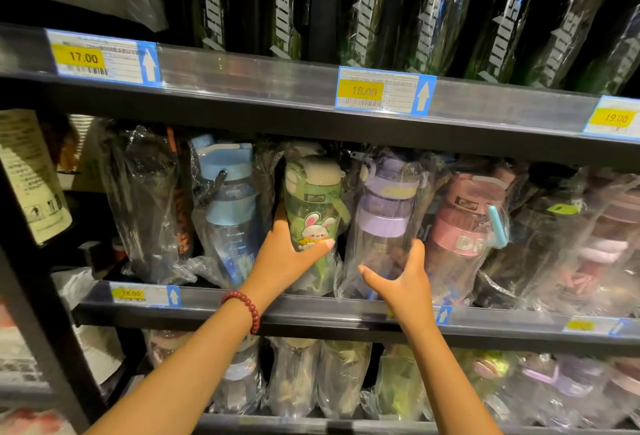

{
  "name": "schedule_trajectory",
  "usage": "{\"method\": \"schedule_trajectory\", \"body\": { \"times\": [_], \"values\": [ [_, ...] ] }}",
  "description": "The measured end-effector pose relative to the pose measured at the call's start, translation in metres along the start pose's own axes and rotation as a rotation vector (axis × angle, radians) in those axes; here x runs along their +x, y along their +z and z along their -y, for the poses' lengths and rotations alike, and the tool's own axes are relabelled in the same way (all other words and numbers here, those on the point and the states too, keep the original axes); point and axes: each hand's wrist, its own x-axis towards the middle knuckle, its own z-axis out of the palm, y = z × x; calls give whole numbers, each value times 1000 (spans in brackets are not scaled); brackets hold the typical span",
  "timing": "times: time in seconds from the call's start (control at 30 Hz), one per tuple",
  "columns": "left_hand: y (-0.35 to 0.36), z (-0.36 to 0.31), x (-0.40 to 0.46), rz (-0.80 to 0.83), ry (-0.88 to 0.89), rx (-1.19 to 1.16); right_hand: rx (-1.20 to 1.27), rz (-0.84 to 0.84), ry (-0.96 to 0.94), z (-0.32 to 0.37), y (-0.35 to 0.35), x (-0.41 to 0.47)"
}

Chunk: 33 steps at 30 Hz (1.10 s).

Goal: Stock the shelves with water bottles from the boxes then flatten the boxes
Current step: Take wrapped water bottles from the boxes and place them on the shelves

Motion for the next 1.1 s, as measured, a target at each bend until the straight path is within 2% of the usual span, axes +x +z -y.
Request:
{"method": "schedule_trajectory", "body": {
  "times": [0.2,0.4,0.53,0.67,0.9,1.1],
  "values": [
    [28,2,-18,-253,67,65,-35,-2,20,2,4,-2],
    [36,-7,-5,-330,-48,170,-95,-102,6,1,8,0],
    [32,-5,1,-283,-52,174,-86,-144,-38,1,8,0],
    [23,4,7,-208,8,58,-78,-190,-70,-1,9,0],
    [11,13,18,-87,33,-28,-107,-192,-15,-8,11,6],
    [6,20,25,10,13,-31,-139,-154,-62,-8,9,5]
  ]
}}
